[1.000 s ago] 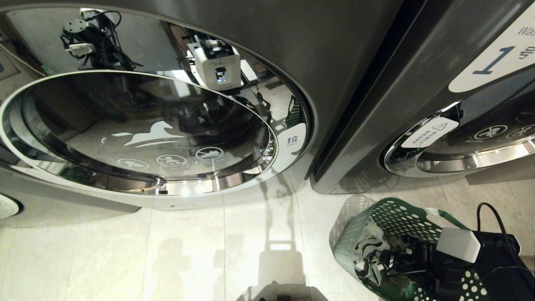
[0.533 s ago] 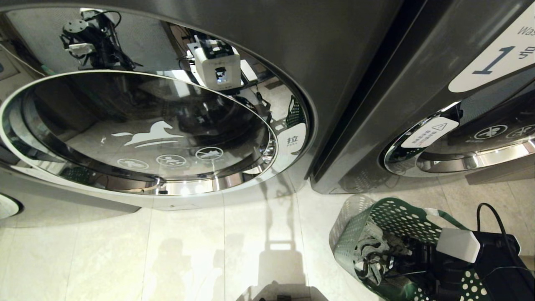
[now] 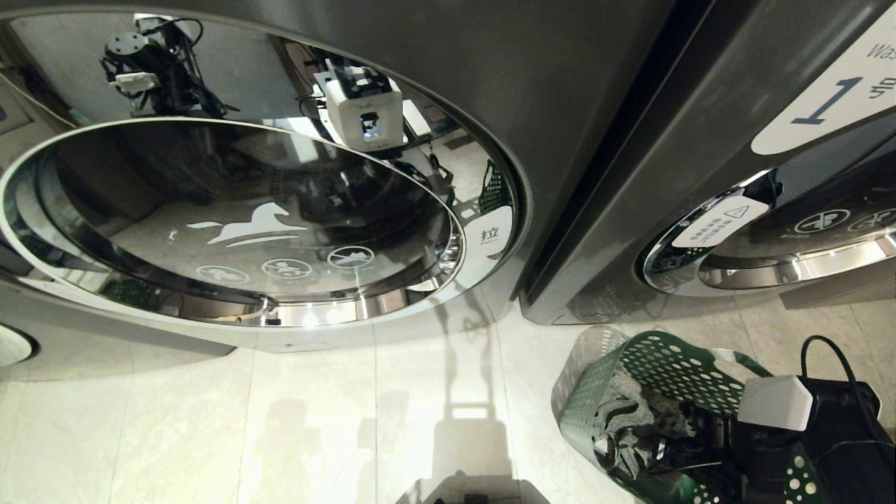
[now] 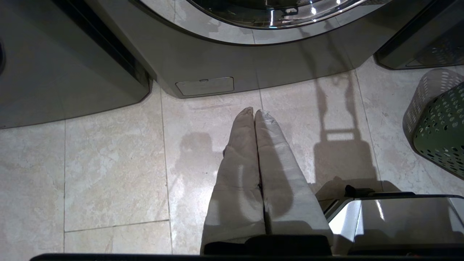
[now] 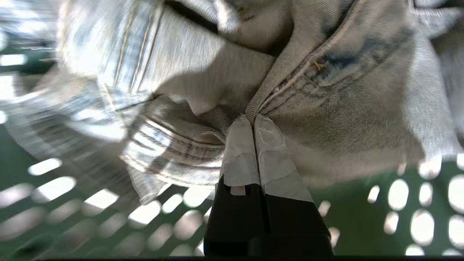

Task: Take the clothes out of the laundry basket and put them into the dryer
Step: Take the clothes out of the basket

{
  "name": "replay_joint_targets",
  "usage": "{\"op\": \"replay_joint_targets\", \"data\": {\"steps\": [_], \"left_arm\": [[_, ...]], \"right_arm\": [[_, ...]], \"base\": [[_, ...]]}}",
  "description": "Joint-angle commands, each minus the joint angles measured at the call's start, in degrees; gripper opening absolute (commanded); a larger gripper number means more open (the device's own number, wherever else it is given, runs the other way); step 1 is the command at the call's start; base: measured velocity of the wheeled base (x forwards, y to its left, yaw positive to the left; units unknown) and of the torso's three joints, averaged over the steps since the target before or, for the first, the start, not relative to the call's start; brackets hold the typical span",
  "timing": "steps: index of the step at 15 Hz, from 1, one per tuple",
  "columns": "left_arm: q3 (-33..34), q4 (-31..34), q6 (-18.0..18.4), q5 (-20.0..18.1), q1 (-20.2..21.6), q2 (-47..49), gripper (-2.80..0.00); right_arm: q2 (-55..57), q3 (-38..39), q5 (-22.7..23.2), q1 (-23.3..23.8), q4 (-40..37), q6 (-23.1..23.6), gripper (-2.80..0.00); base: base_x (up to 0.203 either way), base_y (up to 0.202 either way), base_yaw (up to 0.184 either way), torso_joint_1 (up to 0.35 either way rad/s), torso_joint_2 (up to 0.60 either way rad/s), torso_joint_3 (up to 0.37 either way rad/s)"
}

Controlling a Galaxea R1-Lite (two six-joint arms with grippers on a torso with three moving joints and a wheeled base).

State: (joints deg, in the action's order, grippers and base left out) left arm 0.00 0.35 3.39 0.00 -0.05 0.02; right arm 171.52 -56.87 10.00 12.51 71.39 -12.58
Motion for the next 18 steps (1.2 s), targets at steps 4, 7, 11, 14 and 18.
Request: {"op": "replay_joint_targets", "data": {"steps": [4, 7, 11, 14, 18], "left_arm": [[0.0, 0.0, 0.0, 0.0, 0.0, 0.0, -2.80], [0.0, 0.0, 0.0, 0.0, 0.0, 0.0, -2.80], [0.0, 0.0, 0.0, 0.0, 0.0, 0.0, -2.80], [0.0, 0.0, 0.0, 0.0, 0.0, 0.0, -2.80], [0.0, 0.0, 0.0, 0.0, 0.0, 0.0, -2.80]], "right_arm": [[-15.5, 22.7, 4.0, -1.0, 10.8, -1.8, -2.80], [-25.9, 39.4, 4.9, -3.0, 14.7, -1.3, -2.80], [-37.8, 51.2, 1.1, -3.4, 16.1, -0.9, -2.80], [-45.5, 56.6, -4.0, -3.1, 16.3, -0.2, -2.80], [-37.2, 56.9, -10.3, -2.6, 16.3, -0.7, -2.80]], "base": [[0.000, 0.000, 0.000, 0.000, 0.00, 0.000], [0.000, 0.000, 0.000, 0.000, 0.00, 0.000], [0.000, 0.000, 0.000, 0.000, 0.00, 0.000], [0.000, 0.000, 0.000, 0.000, 0.00, 0.000], [0.000, 0.000, 0.000, 0.000, 0.00, 0.000]]}}
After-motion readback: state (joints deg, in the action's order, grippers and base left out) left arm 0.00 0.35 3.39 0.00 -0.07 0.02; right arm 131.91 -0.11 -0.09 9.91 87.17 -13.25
